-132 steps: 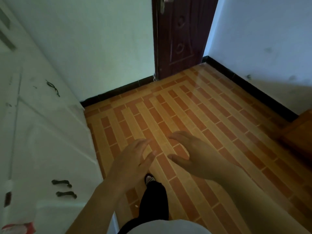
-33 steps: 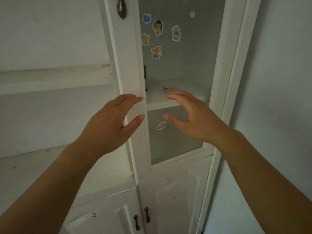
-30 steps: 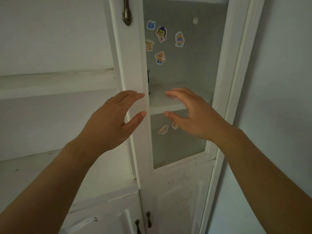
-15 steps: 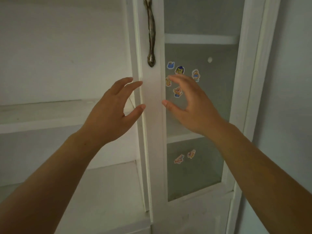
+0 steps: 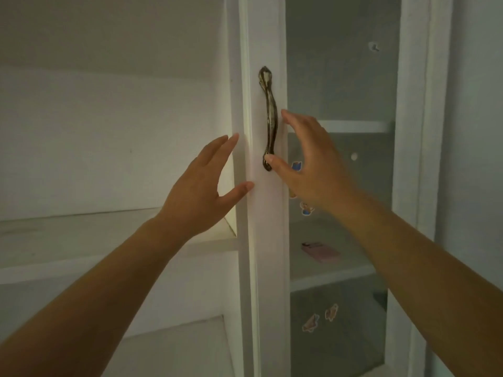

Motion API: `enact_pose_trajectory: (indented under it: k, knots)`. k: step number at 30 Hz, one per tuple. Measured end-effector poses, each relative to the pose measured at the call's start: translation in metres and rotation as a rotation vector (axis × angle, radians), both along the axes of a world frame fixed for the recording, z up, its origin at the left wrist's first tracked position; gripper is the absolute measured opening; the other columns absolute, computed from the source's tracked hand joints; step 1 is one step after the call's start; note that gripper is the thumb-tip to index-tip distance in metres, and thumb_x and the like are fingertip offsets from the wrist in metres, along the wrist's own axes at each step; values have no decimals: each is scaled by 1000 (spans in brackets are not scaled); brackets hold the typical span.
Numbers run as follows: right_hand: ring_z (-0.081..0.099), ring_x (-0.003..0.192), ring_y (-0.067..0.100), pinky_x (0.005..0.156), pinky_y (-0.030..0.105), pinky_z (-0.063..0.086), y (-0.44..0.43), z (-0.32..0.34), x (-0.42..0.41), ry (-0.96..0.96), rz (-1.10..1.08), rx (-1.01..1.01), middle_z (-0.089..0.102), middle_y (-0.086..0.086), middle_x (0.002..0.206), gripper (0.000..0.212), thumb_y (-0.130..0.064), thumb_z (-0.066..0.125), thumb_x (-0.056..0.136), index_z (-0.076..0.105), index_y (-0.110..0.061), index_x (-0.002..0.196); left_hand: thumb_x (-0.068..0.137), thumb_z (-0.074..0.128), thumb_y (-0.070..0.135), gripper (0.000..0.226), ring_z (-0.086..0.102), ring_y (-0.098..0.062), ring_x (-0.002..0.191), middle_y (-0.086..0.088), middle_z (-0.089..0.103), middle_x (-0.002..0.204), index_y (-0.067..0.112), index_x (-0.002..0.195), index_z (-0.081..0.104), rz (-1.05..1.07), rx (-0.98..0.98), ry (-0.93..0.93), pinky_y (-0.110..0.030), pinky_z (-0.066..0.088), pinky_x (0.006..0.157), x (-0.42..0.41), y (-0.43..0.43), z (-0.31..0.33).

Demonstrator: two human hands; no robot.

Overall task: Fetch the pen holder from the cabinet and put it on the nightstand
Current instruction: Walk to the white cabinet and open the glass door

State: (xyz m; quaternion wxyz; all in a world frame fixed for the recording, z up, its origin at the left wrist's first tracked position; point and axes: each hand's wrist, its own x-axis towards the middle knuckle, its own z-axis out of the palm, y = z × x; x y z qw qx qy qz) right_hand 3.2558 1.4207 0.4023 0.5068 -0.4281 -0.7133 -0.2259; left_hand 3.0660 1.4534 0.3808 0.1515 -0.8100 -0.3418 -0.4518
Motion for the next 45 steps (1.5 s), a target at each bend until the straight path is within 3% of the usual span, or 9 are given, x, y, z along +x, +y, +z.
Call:
enact_pose_trajectory:
  k: [10, 16, 18, 22, 27, 33, 38, 42, 45]
  knots:
    - [36, 126, 10, 103, 23, 29, 4, 13, -15, 51, -35, 59, 35, -1, 140, 65, -36, 58, 86, 30, -18, 142, 76, 41, 62, 84, 12, -6, 140, 9, 8, 156, 32, 145, 3, -138, 0, -9, -28, 19, 111, 5, 21, 11]
    - [36, 126, 8, 105, 32, 37, 5, 14, -17, 88, -48, 43, 34, -5, 141, 63, -36, 59, 86, 31, -24, 141, 80, 42, 59, 79, -3, 13, 131, 24, -5, 149, 41, 139, -7, -233, 42, 9, -2, 1, 97, 7, 33, 7]
    - [37, 126, 9, 105, 32, 37, 4, 16, -21, 111, -74, 57, 37, -6, 139, 62, -37, 60, 85, 33, -25, 140, 79, 45, 60, 81, -6, 15, 128, 27, -12, 146, 44, 137, -10, -239, 52, 0, -4, 0, 97, 6, 35, 10]
    - [39, 123, 7, 104, 32, 38, 3, 17, -29, 167, -114, 83, 42, -8, 134, 59, -35, 61, 84, 37, -24, 137, 76, 48, 61, 89, -7, 10, 126, 26, -19, 145, 44, 135, -16, -261, -10, -21, -20, 6, 101, 6, 36, 14]
    - [40, 123, 5, 103, 38, 43, 4, 15, -34, 241, -77, 48, 41, -11, 137, 63, -35, 64, 82, 37, -26, 139, 79, 52, 57, 96, -10, 8, 132, 18, -18, 150, 31, 141, -16, -338, -114, -44, -16, 3, 106, 4, 39, 13]
    - [41, 125, 6, 101, 40, 45, 1, 16, -42, 304, -72, 18, 45, -9, 138, 58, -30, 63, 84, 40, -26, 137, 70, 35, 70, 96, -11, 6, 134, 20, -24, 147, 31, 140, -18, -384, -128, -32, -18, 4, 108, 1, 43, 14]
    - [45, 112, -8, 98, 26, 45, 0, 15, -47, 362, -59, 1, 46, -23, 128, 52, -29, 62, 84, 42, -34, 132, 79, 26, 72, 81, -14, 12, 131, 27, -23, 143, 37, 139, -15, -448, -44, -92, -14, 2, 107, 2, 57, 16]
    - [48, 104, -9, 87, 6, 37, -2, 13, -49, 407, -21, 10, 46, -30, 118, 51, -23, 63, 83, 39, -41, 124, 88, 23, 56, 63, -12, 11, 132, 24, -17, 144, 36, 135, -14, -499, -3, -167, -4, -7, 101, 10, 74, 25]
    - [49, 94, -15, 83, 5, 37, -11, 13, -49, 437, 7, 8, 47, -33, 114, 50, -26, 63, 80, 39, -44, 120, 90, 28, 44, 60, -9, 11, 132, 24, -13, 143, 36, 134, -11, -502, 49, -193, -1, -7, 99, 15, 84, 22]
